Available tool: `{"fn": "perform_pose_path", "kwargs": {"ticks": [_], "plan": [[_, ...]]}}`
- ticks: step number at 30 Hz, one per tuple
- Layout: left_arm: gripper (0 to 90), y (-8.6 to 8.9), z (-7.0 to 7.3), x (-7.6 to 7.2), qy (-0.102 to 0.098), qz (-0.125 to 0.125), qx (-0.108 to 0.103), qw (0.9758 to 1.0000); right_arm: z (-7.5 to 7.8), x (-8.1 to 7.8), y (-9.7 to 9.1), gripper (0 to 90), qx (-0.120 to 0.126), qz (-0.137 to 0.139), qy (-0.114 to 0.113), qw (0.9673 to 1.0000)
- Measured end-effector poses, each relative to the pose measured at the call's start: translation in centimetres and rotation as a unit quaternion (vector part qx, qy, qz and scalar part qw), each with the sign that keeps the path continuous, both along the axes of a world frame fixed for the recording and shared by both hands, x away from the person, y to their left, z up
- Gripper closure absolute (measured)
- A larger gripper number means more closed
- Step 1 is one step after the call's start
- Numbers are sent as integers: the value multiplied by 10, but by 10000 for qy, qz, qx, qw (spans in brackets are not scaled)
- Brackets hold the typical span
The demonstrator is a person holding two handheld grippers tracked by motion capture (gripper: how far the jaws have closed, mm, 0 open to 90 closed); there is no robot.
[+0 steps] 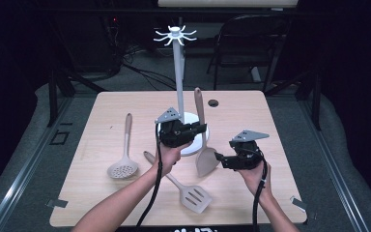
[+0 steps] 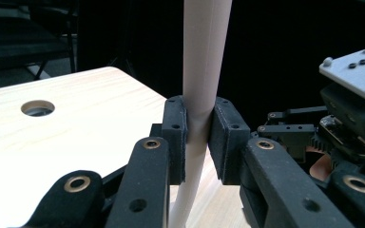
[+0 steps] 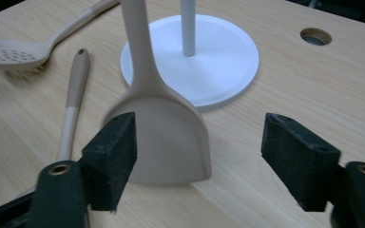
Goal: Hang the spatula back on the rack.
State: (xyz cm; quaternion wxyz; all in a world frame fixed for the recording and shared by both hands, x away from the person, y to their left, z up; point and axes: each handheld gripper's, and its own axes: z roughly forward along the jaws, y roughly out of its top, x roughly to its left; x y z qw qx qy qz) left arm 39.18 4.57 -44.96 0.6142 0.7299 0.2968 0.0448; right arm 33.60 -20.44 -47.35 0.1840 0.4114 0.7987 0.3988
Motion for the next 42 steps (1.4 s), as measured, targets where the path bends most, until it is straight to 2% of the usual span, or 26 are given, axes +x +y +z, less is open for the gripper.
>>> {"fn": "perform_pose_path", "kwargs": {"ticks": [1,4,8,10,15,17,27,42], "plan": [[775,0,0,0,0,0,0,10000,0,0,0,265,0,0,0,10000],[775,5,4,6,-17,29,25,10000,-6,4,-6,140,-3,-96,195,9998],[775,8,7,9,-51,21,54,10000,-10,7,-7,77,-7,-100,334,9994],[775,10,10,11,-85,12,81,9999,-12,8,-6,32,-121,-36,411,9991],[775,15,20,17,-159,10,100,9998,-15,10,-6,0,-170,-6,446,9989],[775,16,22,17,-181,3,101,9998,-15,10,-6,0,-182,-34,525,9984],[775,21,43,25,-333,-15,143,9993,-15,10,-6,0,-171,32,549,9983],[774,29,63,38,-409,82,126,9991,-16,10,-6,0,-152,66,553,9983]]}}
